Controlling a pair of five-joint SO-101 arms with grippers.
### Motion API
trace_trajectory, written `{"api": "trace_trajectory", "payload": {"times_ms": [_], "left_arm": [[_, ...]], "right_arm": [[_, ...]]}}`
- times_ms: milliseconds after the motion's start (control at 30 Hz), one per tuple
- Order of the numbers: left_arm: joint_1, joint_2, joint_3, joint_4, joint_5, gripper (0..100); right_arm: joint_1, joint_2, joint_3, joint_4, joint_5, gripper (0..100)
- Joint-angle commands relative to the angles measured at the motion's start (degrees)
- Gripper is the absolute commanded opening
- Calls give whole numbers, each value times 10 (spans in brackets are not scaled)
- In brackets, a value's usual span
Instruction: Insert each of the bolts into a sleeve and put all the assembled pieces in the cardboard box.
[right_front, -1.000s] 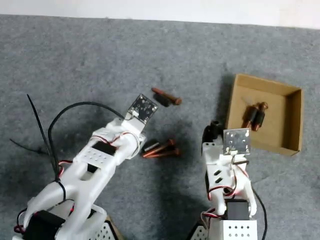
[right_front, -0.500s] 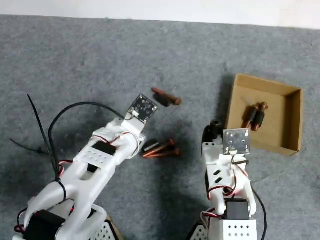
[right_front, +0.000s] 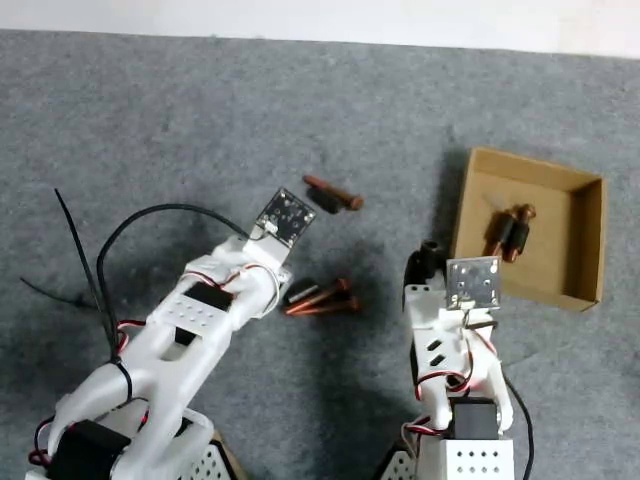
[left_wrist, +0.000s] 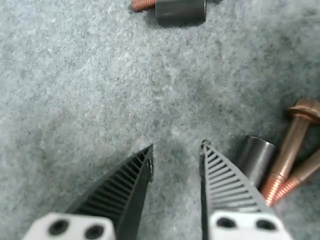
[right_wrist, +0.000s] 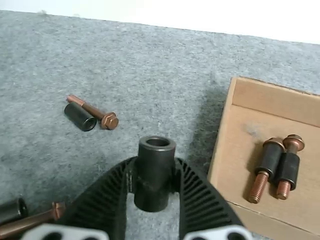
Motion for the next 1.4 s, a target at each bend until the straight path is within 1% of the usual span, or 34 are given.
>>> {"api": "trace_trajectory", "payload": {"times_ms": [0, 800, 1367], "left_arm": [[1, 0, -26, 3, 5, 147], [2, 0, -26, 3, 5, 147], [-2, 0, -26, 18, 5, 147]], "right_arm": [[6, -12, 65, -16, 4, 5], [5, -12, 65, -15, 4, 5], [5, -11, 65, -15, 4, 5]]}}
